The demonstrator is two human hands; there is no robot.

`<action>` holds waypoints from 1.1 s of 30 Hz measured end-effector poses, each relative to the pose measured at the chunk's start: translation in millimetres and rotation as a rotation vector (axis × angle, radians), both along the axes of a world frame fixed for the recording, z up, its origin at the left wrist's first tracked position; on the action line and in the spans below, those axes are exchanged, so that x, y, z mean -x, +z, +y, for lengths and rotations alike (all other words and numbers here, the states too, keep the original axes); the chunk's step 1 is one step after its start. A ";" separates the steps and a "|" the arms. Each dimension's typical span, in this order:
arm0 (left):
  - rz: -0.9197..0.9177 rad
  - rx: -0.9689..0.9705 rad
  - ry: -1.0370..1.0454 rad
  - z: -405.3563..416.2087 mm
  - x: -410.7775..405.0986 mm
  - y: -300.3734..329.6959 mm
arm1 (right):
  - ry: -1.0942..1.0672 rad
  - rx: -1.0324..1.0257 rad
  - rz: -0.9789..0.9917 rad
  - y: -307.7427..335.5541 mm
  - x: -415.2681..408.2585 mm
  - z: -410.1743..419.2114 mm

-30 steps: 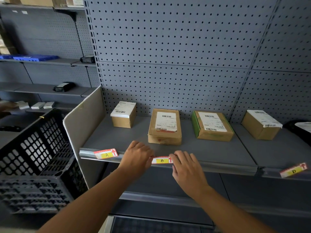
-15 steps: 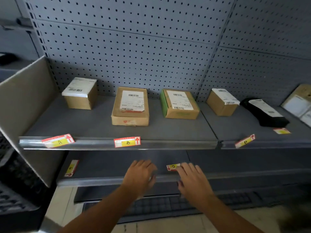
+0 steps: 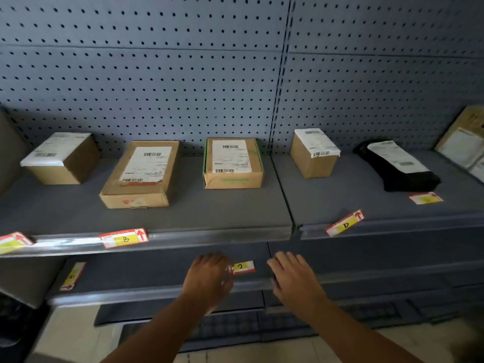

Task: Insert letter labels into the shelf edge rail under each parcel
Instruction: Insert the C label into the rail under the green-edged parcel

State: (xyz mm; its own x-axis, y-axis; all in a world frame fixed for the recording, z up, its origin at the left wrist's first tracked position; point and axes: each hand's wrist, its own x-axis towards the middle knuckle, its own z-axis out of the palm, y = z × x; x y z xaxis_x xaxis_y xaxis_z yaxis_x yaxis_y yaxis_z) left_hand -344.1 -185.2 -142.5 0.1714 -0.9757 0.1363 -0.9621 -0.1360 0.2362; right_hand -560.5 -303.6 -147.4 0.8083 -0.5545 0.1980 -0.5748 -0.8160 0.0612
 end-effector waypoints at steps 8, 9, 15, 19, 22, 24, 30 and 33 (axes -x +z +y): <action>0.043 -0.062 0.099 -27.8 8.3 -38.3 | 0.090 -0.164 -0.014 -38.4 -13.2 -24.5; 0.044 -0.080 0.109 -39.5 3.6 -50.5 | 0.089 -0.173 -0.031 -48.6 -22.8 -32.5; 0.061 -0.120 0.171 -91.2 -24.6 -134.8 | 0.087 -0.364 0.018 -114.9 -79.1 -87.2; 0.035 -0.175 0.205 -93.6 -23.2 -159.4 | 0.023 -0.625 0.095 -135.7 -86.6 -101.5; 0.053 -0.181 0.215 -95.4 -24.5 -164.9 | -0.071 -0.793 0.120 -146.1 -92.5 -109.2; 0.072 -0.186 0.218 -94.7 -24.7 -166.2 | -0.119 -0.849 0.151 -150.5 -95.7 -112.3; 0.274 -0.255 0.370 -86.7 -24.5 -152.8 | -0.164 -0.936 0.080 -151.9 -91.0 -104.3; 0.529 -0.179 0.523 -70.6 -22.8 -134.3 | -0.215 -1.074 -0.114 -157.8 -77.2 -93.4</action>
